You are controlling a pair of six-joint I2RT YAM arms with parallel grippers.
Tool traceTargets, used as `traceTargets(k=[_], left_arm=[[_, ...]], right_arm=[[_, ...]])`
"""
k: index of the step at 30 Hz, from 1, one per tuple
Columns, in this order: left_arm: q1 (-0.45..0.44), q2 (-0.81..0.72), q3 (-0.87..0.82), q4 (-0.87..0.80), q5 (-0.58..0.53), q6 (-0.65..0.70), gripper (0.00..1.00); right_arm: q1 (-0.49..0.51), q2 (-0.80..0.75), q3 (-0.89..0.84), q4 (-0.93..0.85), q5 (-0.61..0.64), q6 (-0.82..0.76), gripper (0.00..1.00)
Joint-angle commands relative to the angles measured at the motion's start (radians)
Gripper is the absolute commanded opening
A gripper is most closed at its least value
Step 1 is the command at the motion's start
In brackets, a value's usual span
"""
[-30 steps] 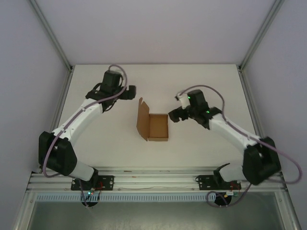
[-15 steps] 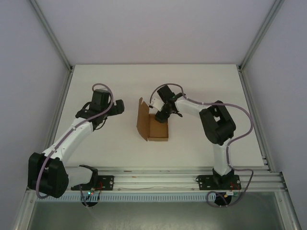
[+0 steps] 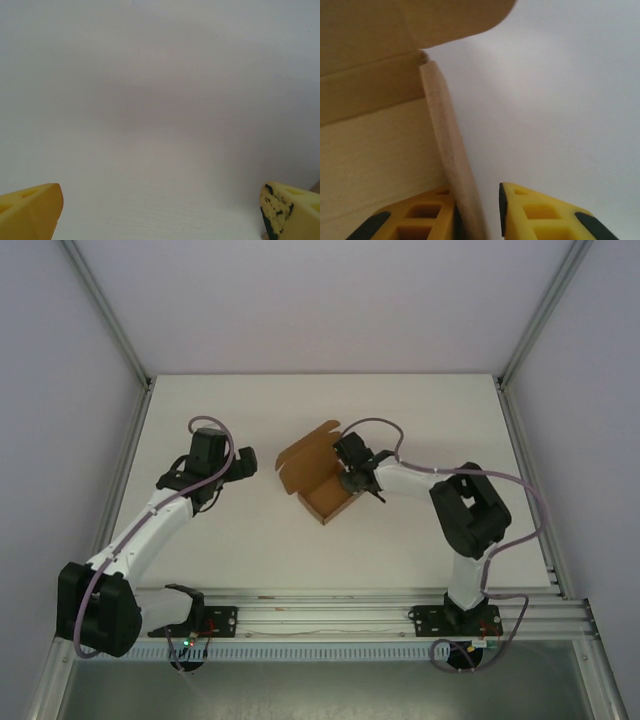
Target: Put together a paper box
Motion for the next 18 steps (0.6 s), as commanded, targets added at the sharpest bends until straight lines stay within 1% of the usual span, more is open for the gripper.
traceTargets(k=[1,3,6,7,9,11,14,16,18], left_arm=[[0.007,0.02,0.005,0.033,-0.004,-0.017,1.0],[0.007,0.03,-0.003,0.054,0.027,-0.013,1.0],[0.007,0.043,-0.014,0.087,0.088,0.001,1.0],[0.007,0.047,-0.015,0.094,0.111,0.01,1.0],[0.007,0.05,-0.02,0.11,0.147,0.009,1.0],[0.007,0.053,-0.029,0.134,0.188,0.015,1.0],[0.006,0.062,-0.038,0.166,0.246,0.02,1.0],[0.007,0.075,-0.027,0.165,0.266,0.026,1.0],[0.007,0.088,-0.015,0.158,0.281,0.032,1.0]], right_arm=[[0.045,-0.07,-0.051,-0.176,0.232,0.449,0.3],[0.077,-0.092,-0.096,-0.2,0.239,0.555,0.29],[0.11,-0.112,-0.15,-0.176,0.178,0.642,0.29],[0.119,-0.116,-0.158,-0.174,0.173,0.67,0.29],[0.127,-0.132,-0.158,-0.204,0.173,0.778,0.31],[0.135,-0.155,-0.172,-0.191,0.163,0.841,0.34],[0.151,-0.189,-0.205,-0.136,0.14,0.848,0.37],[0.151,-0.206,-0.195,-0.15,0.166,0.833,0.42],[0.151,-0.227,-0.179,-0.168,0.177,0.83,0.43]])
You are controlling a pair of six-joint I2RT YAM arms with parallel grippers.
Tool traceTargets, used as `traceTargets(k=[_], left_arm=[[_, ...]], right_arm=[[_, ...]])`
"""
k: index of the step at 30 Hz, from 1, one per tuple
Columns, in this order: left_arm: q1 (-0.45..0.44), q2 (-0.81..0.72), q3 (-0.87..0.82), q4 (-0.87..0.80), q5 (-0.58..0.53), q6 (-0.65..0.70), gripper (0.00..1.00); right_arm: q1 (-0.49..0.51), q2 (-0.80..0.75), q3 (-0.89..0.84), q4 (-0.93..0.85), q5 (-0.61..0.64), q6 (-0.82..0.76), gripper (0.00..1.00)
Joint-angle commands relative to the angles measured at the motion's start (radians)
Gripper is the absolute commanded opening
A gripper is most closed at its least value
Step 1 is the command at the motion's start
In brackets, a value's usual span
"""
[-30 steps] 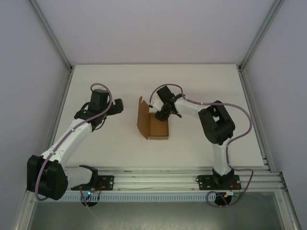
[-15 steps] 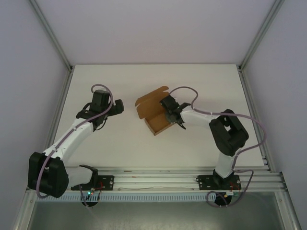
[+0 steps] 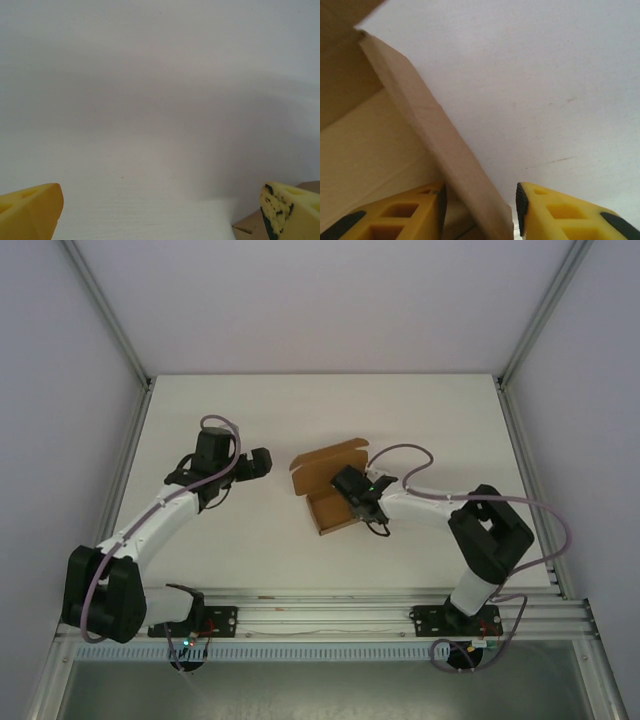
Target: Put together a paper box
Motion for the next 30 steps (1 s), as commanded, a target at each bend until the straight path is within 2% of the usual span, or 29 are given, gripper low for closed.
traceTargets(k=[1,3,5,8,11,13,16,18,20,23,24,27,30], left_arm=[[0.007,0.021,0.015,0.028,0.064,0.027,1.0],[0.007,0.026,0.015,0.04,0.087,0.033,1.0],[0.008,0.025,0.009,0.063,0.136,0.058,1.0],[0.005,0.015,0.003,0.108,0.239,0.116,1.0],[0.002,0.004,0.021,0.114,0.312,0.169,1.0],[-0.001,-0.009,0.023,0.129,0.36,0.2,1.0],[-0.015,-0.015,0.031,0.12,0.48,0.293,1.0],[-0.041,0.002,0.058,0.065,0.476,0.355,1.0],[-0.068,0.037,0.092,-0.004,0.47,0.422,1.0],[-0.11,0.106,0.149,-0.096,0.432,0.506,1.0],[-0.117,0.132,0.171,-0.119,0.392,0.508,1.0],[-0.12,0.197,0.227,-0.182,0.381,0.554,0.99],[-0.119,0.255,0.282,-0.226,0.374,0.578,0.89]], right_arm=[[0.004,-0.057,0.02,-0.011,0.032,0.039,0.44],[0.005,-0.098,0.008,0.029,0.01,0.004,0.48],[0.003,-0.147,-0.002,0.063,0.041,-0.107,0.55],[-0.011,-0.205,-0.005,0.102,0.126,-0.393,0.7],[-0.043,-0.25,-0.008,0.182,0.153,-0.704,0.85],[-0.102,-0.283,0.004,0.214,0.015,-0.898,0.88],[-0.225,-0.3,0.057,0.198,-0.325,-1.129,0.93],[-0.305,-0.269,0.118,0.161,-0.515,-1.27,0.94],[-0.353,-0.211,0.213,0.038,-0.664,-1.449,0.94],[-0.375,-0.099,0.345,-0.145,-0.72,-1.716,0.94],[-0.376,-0.054,0.396,-0.185,-0.714,-1.752,0.94],[-0.392,0.078,0.562,-0.346,-0.735,-1.838,0.91],[-0.395,0.196,0.705,-0.449,-0.728,-1.876,0.87]])
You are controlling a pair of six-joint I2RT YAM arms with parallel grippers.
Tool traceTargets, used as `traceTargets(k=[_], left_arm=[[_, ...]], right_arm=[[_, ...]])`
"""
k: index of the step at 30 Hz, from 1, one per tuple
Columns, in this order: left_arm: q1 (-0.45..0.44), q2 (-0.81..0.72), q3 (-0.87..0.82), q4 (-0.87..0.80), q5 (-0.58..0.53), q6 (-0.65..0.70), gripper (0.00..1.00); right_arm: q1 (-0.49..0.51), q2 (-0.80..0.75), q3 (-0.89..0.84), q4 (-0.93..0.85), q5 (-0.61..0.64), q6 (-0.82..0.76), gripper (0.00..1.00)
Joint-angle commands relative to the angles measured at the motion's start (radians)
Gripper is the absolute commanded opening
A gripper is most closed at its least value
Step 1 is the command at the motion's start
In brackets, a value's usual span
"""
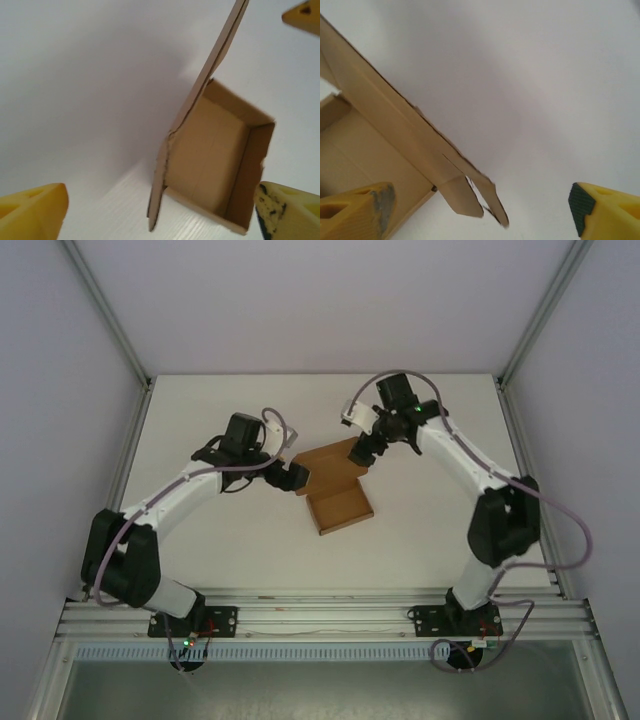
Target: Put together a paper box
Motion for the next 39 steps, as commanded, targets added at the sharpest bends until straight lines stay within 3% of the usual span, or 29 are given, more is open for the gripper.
traceTargets(k=[1,5,7,10,13,17,23,29,31,37,39], left_arm=[[0.002,0.05,0.082,-0.119,-0.016,0.092,0.85],[0.002,0.114,0.15,-0.171,0.035,0.139,0.73],[0.001,0.135,0.168,-0.19,0.051,0.161,0.64],[-0.004,0.16,0.191,-0.222,0.054,0.193,0.53],[-0.007,0.171,0.202,-0.244,0.022,0.2,0.47],[-0.007,0.169,0.196,-0.245,0.005,0.203,0.47],[-0.015,0.188,0.228,-0.249,0.003,0.204,0.38],[-0.032,0.227,0.28,-0.286,-0.036,0.207,0.12],[-0.039,0.227,0.283,-0.272,-0.077,0.186,0.09],[-0.055,0.219,0.324,-0.192,-0.213,0.005,0.06],[-0.056,0.226,0.341,-0.152,-0.24,-0.092,0.06]], right_arm=[[-0.012,0.11,0.13,-0.236,-0.039,-0.155,0.84],[-0.014,0.196,0.236,-0.369,-0.037,-0.196,0.66],[-0.014,0.203,0.232,-0.377,-0.019,-0.207,0.62],[-0.015,0.198,0.21,-0.358,-0.003,-0.195,0.45],[-0.016,0.184,0.186,-0.328,0.014,-0.172,0.33],[-0.017,0.165,0.159,-0.303,0.019,-0.158,0.17],[-0.016,0.116,0.107,-0.283,0.013,-0.128,0.11],[-0.013,0.047,0.032,-0.207,0.011,-0.028,0.08],[-0.013,0.023,0.007,-0.172,0.029,0.03,0.07],[-0.001,-0.05,-0.06,-0.01,0.094,0.343,0.07],[0.012,-0.057,-0.062,0.032,0.173,0.499,0.07]])
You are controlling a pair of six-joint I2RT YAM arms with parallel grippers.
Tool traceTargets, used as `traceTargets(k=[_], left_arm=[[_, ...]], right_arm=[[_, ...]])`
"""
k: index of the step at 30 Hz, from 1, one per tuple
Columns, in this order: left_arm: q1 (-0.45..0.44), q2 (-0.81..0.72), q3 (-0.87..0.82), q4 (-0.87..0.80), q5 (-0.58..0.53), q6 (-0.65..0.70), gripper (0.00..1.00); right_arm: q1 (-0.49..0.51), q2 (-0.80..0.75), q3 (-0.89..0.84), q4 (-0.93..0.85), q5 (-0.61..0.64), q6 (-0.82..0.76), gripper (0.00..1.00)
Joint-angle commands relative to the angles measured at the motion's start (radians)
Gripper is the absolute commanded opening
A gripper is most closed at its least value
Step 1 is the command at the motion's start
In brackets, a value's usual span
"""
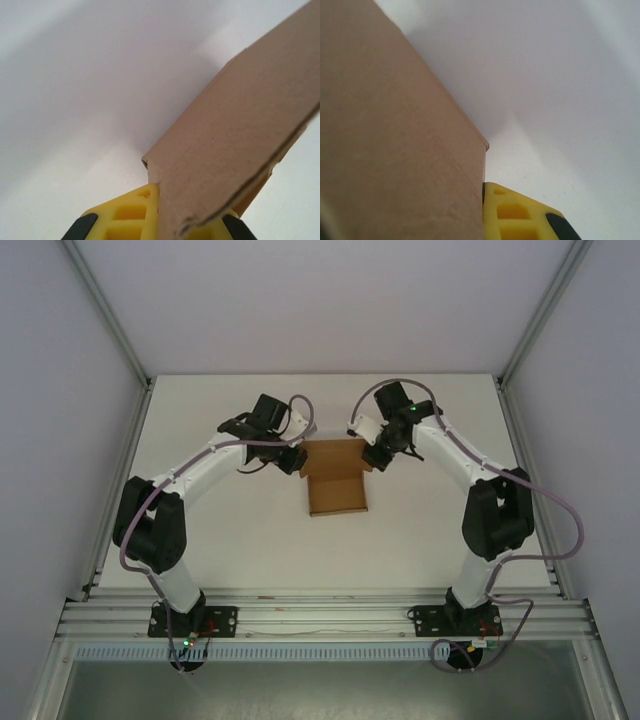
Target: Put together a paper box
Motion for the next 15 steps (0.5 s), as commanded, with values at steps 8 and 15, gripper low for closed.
traceTargets(k=[8,15], left_arm=[[0.004,0.071,0.036,0.236,-0.082,-0.462,0.06],[0.002,0.149,0.059,0.338,-0.074,-0.631,0.06]], right_arm=[[0.098,-0.065,-0.117,0.369,0.327,0.765,0.07],[0.141,-0.016,-0.15,0.514,0.356,0.991,0.07]])
